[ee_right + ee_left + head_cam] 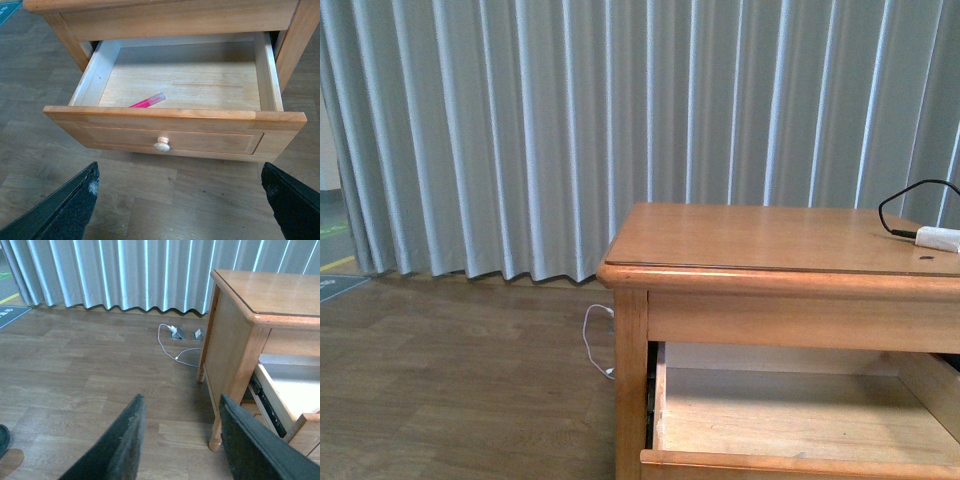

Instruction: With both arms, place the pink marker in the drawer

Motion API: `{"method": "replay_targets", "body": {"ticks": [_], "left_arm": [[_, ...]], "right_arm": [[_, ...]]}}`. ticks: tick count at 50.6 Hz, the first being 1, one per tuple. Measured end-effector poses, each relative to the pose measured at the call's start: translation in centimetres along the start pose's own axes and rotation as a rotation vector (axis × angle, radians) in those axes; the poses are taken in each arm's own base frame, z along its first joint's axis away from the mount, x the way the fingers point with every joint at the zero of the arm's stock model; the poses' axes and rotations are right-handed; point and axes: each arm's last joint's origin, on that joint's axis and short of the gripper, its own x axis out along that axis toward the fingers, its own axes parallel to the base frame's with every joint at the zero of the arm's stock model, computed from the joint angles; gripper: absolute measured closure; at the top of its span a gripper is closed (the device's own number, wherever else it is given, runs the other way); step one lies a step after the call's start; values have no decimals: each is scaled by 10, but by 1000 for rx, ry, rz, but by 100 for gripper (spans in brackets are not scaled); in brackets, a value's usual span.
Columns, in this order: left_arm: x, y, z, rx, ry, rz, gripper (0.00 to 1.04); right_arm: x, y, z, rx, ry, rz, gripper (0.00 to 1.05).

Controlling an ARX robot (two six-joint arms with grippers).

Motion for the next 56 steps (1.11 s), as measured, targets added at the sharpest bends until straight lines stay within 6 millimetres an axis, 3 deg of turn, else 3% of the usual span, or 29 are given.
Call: {"method": "replay_targets", "body": {"ticks": [13,49,56], "left_arm": [[-9,13,-18,10,-9,-23,101],[-24,18,-42,15,-30,4,101],[-34,18,-45,15,-24,2,101]], "right_arm": [[0,0,0,0,0,0,9],[0,0,0,0,0,0,9],[0,0,0,-1,0,-1,9]]}}
